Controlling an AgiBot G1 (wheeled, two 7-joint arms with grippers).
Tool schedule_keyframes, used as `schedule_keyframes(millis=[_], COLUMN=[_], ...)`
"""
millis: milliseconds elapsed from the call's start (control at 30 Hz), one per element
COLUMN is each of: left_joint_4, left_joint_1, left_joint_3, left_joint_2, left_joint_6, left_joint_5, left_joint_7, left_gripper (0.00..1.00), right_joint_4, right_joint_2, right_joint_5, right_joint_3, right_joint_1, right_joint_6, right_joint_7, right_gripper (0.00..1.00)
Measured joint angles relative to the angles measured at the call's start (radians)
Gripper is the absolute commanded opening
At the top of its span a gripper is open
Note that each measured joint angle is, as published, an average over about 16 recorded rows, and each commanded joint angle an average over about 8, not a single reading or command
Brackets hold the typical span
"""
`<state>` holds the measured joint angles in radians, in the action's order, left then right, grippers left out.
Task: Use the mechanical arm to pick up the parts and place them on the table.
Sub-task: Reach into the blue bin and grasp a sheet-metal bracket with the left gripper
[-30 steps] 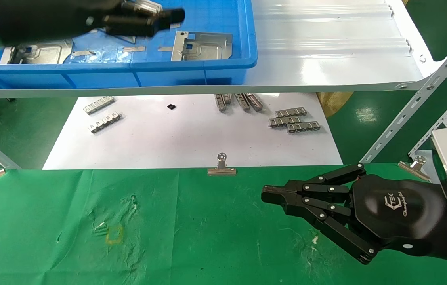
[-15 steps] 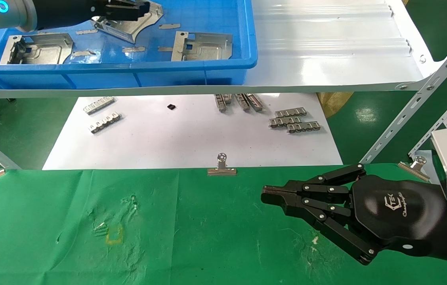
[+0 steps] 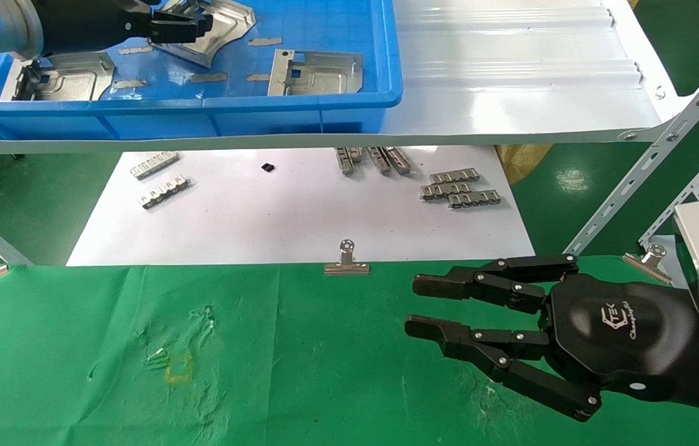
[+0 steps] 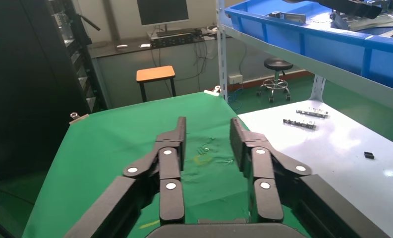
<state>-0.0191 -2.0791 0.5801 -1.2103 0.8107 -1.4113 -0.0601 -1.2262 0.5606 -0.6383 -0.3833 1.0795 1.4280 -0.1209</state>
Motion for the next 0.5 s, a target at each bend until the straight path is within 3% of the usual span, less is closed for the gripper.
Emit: schedule_keyframes(millis=[500], left_joint_4=[0.014], left_joint_1=[-0.010], left_joint_3=[0.009], left_joint_2=[0.002], left_joint_6=[-0.041], left_joint_5=[-0.013], left_joint_7=[0.017], left_gripper=[0.00], right_joint_4=[0.000], right_joint_2=[0.000], right_joint_5=[0.000], right_joint_3=[0.000], right_joint_1=[0.000], right_joint_6=[0.000], right_joint_7=[0.000], right_gripper=[1.00])
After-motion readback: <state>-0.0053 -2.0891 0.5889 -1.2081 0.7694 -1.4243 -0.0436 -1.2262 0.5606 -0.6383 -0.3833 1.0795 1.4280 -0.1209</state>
